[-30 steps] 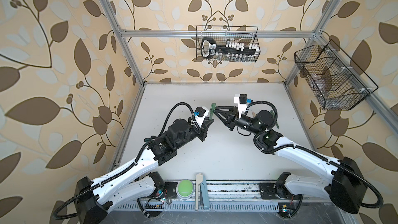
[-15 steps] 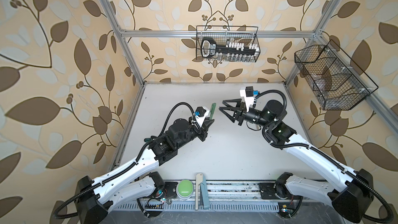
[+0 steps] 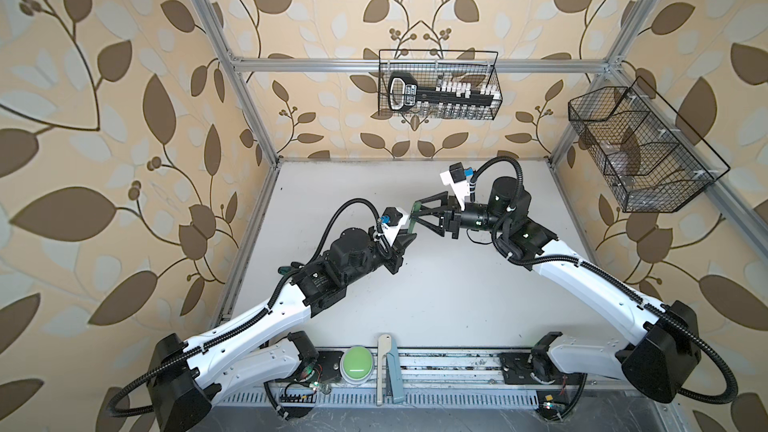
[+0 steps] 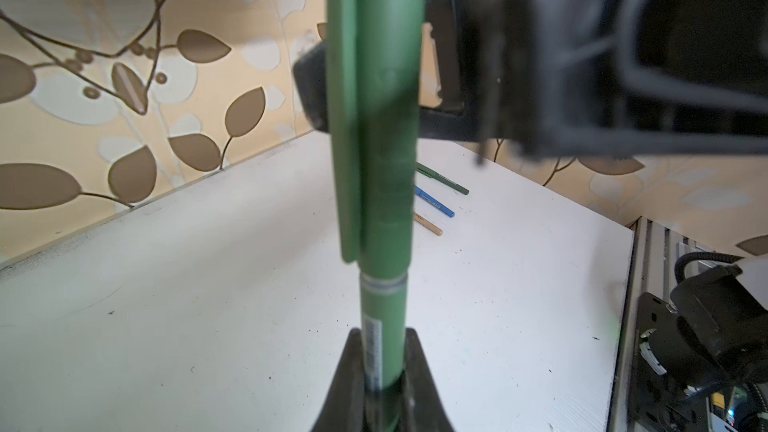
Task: Insert the pens into the pen caps
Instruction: 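Push the green cap down onto the pen with the right gripper, then press the cap firmly onto the pen while the left gripper holds the barrel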
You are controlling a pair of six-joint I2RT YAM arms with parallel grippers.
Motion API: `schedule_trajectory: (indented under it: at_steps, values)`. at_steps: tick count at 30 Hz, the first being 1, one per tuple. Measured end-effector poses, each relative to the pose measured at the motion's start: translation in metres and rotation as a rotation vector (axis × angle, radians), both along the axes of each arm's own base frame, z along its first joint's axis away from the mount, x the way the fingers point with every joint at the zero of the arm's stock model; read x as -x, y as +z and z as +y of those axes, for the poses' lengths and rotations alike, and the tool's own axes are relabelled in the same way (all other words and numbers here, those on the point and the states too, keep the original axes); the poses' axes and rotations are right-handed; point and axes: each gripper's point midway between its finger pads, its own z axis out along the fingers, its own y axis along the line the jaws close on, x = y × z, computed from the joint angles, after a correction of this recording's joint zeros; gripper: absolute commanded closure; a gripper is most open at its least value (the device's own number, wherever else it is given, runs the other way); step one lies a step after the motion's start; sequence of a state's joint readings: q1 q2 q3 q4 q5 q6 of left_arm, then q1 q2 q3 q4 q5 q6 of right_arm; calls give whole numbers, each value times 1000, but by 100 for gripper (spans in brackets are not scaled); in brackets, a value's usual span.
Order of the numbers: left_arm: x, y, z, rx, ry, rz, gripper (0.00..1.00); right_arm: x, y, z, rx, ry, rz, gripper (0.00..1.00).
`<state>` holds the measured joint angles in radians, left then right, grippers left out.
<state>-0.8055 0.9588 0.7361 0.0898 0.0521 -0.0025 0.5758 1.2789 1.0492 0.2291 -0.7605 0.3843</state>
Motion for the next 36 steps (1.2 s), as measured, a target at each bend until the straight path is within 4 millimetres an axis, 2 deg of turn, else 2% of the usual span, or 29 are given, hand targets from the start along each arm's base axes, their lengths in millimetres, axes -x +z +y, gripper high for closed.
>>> schedule_trajectory:
  at_steps: [8,15,23,28,32,36]
  values:
    - [0,-4,0,-10,0,10,100,2,0,0,-1,11,0,50]
    - [-1,-6,-1,-16,0,16,100,2,1,0,-2,11,0,56]
    - [-1,-6,-1,-17,-1,17,100,-1,-3,2,-2,9,11,76]
    - [-1,-6,0,-17,3,25,100,-8,-5,2,1,-8,5,94]
    - [-2,-3,1,-24,13,25,100,-8,-4,2,-3,-7,-10,100]
    - [-4,0,4,-45,29,6,100,-8,-3,2,-15,-8,-27,100]
